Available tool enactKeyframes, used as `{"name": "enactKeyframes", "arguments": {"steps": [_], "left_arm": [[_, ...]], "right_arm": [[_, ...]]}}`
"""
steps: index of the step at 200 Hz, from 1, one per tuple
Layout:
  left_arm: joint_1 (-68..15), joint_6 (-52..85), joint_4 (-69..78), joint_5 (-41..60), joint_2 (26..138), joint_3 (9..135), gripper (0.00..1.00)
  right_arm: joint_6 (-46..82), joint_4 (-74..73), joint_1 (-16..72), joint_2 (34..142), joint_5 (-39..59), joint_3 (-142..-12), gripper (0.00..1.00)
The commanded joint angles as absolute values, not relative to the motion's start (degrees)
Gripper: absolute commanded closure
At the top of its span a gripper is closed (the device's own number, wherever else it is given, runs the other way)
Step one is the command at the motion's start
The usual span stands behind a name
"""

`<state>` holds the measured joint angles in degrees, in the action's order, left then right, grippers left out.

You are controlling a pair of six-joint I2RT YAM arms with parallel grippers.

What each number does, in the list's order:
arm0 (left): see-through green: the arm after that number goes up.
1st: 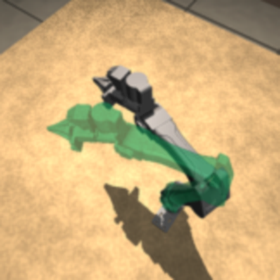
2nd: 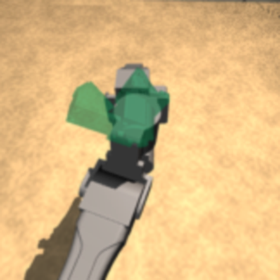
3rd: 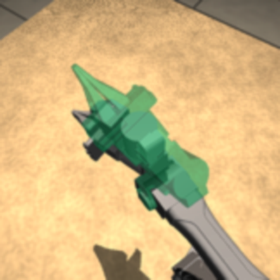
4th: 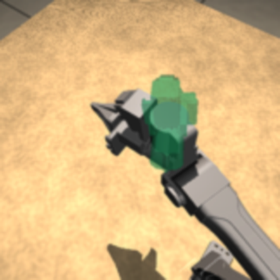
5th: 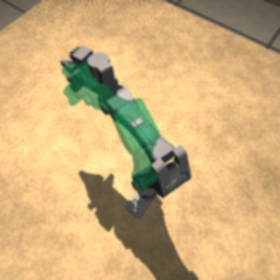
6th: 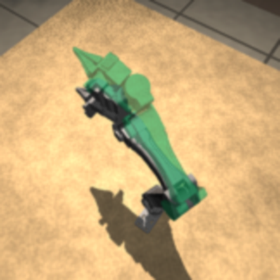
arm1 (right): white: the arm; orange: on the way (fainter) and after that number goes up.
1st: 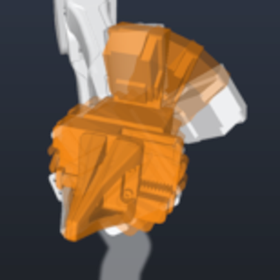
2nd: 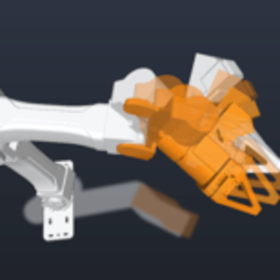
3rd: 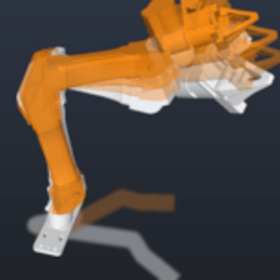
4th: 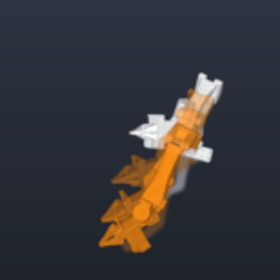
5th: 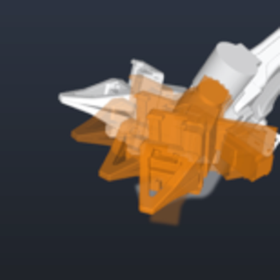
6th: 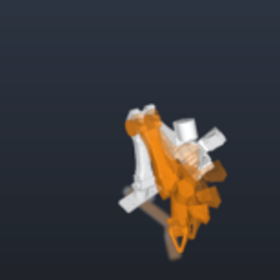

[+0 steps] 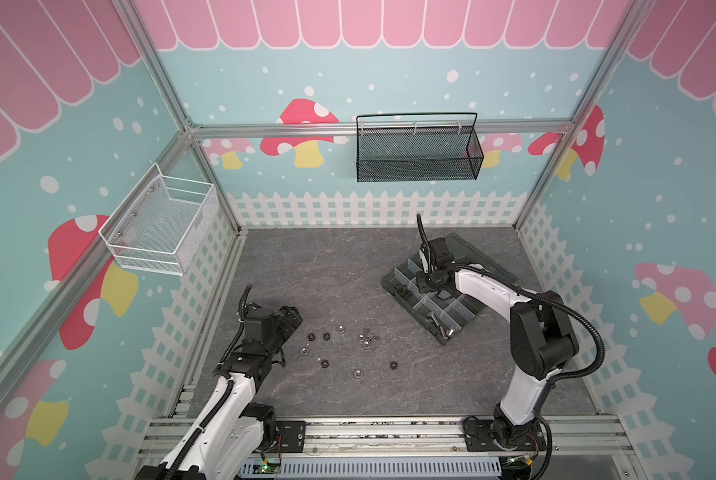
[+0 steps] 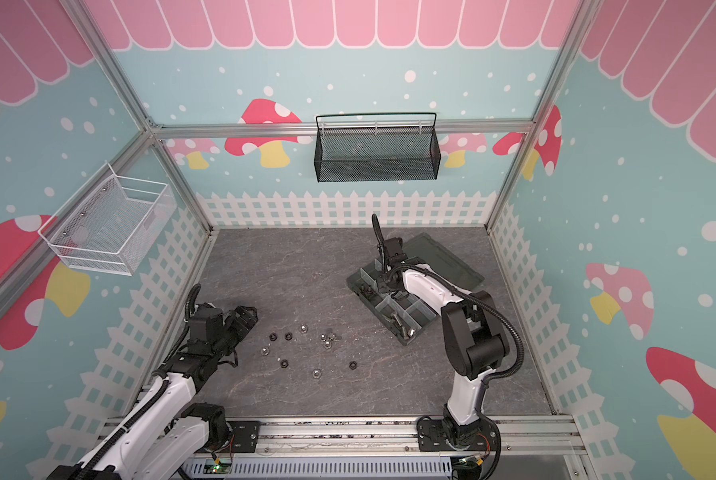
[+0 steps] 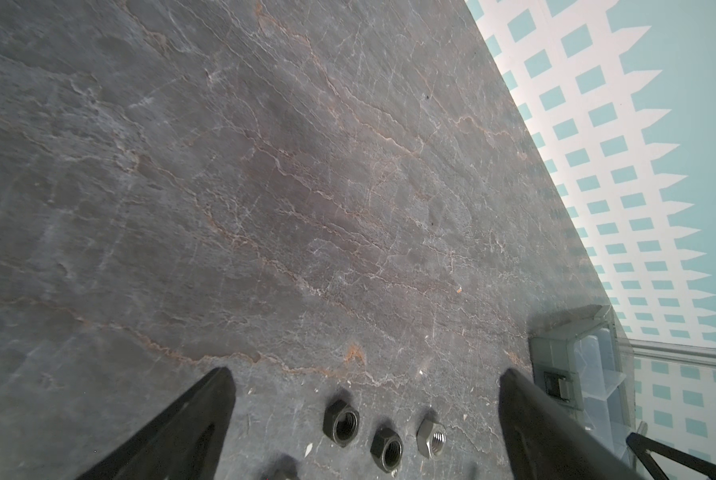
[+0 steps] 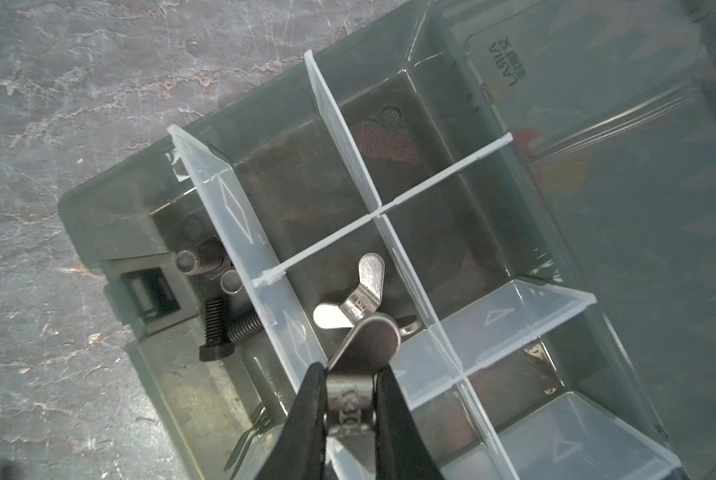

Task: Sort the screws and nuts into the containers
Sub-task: 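Open the right gripper to drop the wing nut into the compartment, then move the right gripper back down to the last wing nut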

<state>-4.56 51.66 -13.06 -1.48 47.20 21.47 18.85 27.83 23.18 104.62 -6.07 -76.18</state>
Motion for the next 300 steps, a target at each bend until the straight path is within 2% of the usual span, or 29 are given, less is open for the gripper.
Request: {"name": "enactKeyframes", "arguments": {"steps": [1,22,78,92,205,250,300], "left_arm": [[-4.26,52.12,-14.0,-2.19,47.04,21.62,0.0],[-4.3,52.12,-14.1,-2.2,47.2,21.77,0.0],[-4.29,52.03,-14.4,-2.29,47.48,22.07,0.0],[-4.26,52.03,-14.6,-2.29,47.38,22.09,0.0],[-4.26,51.88,-15.32,-2.89,45.89,21.63,0.0],[-4.29,52.12,-15.34,-2.59,46.12,21.71,0.0],[-4.29,52.29,-14.83,-2.31,47.02,22.4,0.0]], "right_arm": [[17.49,26.83,22.92,105.96,-5.36,-78.69,1.0],[17.23,26.81,22.76,107.15,-5.54,-79.23,0.94],[16.7,26.98,22.59,108.08,-5.8,-79.71,0.66],[16.7,27.11,22.58,107.69,-5.69,-79.65,0.61],[17.83,27.33,24.75,97.53,-3.86,-74.93,0.59],[19.82,29.49,31.15,94.32,-4.99,-72.97,0.58],[22.83,31.5,41.75,96.96,-2.1,-72.66,0.58]]}}
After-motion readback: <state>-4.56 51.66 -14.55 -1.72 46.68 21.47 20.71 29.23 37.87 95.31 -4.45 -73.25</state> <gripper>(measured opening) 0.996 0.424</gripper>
